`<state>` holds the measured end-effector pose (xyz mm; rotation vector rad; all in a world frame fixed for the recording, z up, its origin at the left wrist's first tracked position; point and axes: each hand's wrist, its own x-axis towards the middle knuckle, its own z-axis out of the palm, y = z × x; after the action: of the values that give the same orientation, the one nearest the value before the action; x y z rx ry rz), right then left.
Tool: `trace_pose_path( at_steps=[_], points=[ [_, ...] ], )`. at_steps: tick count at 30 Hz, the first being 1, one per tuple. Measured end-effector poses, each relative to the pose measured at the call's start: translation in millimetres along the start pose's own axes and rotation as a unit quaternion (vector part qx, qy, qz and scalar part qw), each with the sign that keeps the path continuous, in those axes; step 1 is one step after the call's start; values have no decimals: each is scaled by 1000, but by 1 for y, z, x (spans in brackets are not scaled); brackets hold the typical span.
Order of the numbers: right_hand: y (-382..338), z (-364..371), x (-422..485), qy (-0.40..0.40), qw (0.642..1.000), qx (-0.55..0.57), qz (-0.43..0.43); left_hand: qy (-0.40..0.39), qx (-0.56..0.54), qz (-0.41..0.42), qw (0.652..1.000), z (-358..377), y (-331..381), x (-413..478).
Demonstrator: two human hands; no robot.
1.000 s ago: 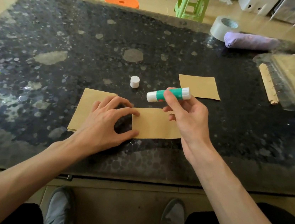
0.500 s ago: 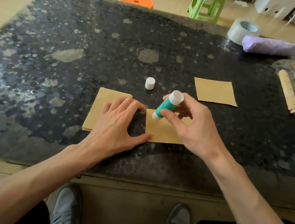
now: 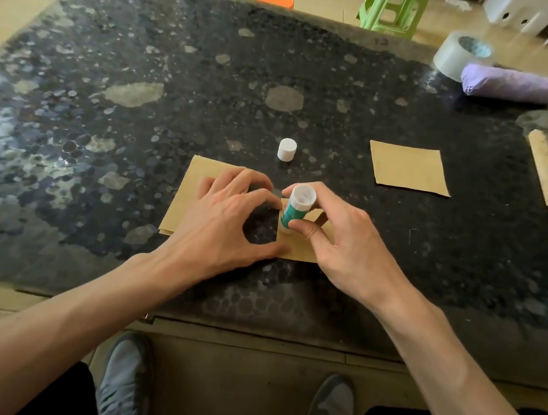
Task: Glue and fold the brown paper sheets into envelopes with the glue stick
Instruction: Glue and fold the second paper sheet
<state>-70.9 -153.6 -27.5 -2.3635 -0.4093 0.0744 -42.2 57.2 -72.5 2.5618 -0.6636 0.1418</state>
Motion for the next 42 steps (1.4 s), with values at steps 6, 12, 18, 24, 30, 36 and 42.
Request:
trace_pose_path(
  at_steps=[6, 12, 18, 24, 30, 36, 42],
  points=[
    [3, 6, 0, 26, 999, -29, -11, -3, 18, -19, 1000, -1, -1, -1],
    [5, 9, -1, 51, 997, -54, -24, -6, 20, -27, 999, -2, 1, 0],
    [4, 16, 0, 106, 991, -76, -27, -9, 17, -27, 999, -2, 0, 1],
    [3, 19, 0, 108, 991, -73, -23, -1, 12, -26, 1000, 0, -2, 0],
    [2, 19, 1, 100, 993, -64, -21, 0, 9, -28, 1000, -1, -1, 0],
    [5, 20, 3, 112, 991, -69, -23, 3, 8, -31, 999, 0, 0, 0],
    [7, 22, 4, 139, 987, -67, -34, -7, -2, -36, 999, 1, -2, 0]
  ],
)
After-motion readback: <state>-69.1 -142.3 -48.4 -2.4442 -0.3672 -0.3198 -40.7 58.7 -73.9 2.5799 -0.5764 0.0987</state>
